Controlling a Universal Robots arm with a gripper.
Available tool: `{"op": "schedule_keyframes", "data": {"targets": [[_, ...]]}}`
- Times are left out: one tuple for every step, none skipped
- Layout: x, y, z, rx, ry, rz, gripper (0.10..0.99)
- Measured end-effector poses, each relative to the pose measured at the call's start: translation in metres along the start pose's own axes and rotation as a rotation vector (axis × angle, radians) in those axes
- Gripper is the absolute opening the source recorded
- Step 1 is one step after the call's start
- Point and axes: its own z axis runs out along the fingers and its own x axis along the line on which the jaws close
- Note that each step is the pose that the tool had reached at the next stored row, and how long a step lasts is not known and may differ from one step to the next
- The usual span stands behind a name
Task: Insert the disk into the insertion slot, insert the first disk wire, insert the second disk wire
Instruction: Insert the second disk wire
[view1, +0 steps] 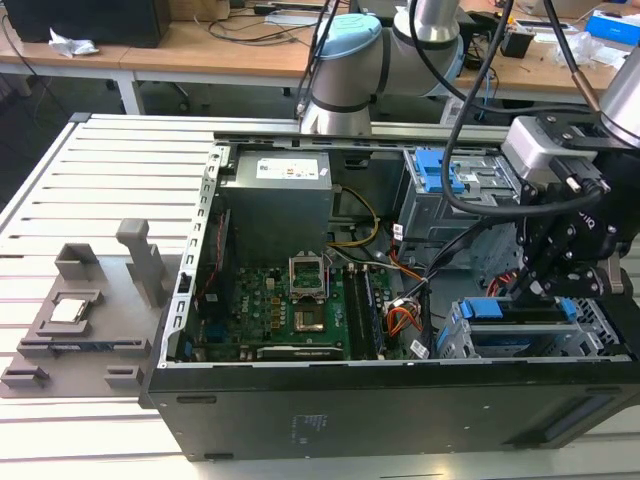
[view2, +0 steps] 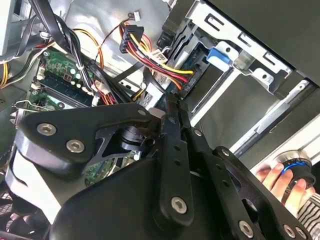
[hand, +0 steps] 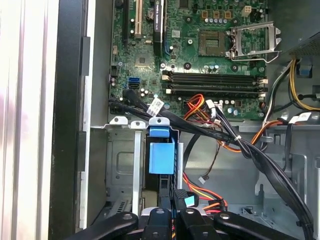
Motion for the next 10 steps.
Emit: {"op": "schedule_keyframes", "data": {"targets": [[0.0000, -0.0001, 0.0005, 0.000, -0.0006, 0.000, 0.141], [0.0003, -0.0003, 0.0006, 0.000, -0.0006, 0.000, 0.141], [0.0012, -0.0010, 0.0010, 0.000, -0.0003, 0.000, 0.141], [0.0017, -0.0012, 0.0015, 0.000, -0.0002, 0.000, 0.141], [0.0021, -0.0013, 0.0022, 0.000, -0.0002, 0.000, 0.141], [0.0029, -0.0016, 0.0035, -0.001, -0.0003, 0.000, 0.141], [0.0033, -0.0019, 0.0044, -0.001, 0.0004, 0.000, 0.141], [0.0034, -0.0021, 0.0054, -0.001, 0.0007, 0.000, 0.141], [0.0034, -0.0022, 0.0064, -0.001, 0.0006, 0.000, 0.141], [0.0034, -0.0022, 0.0070, -0.001, 0.0003, 0.000, 0.141]]}}
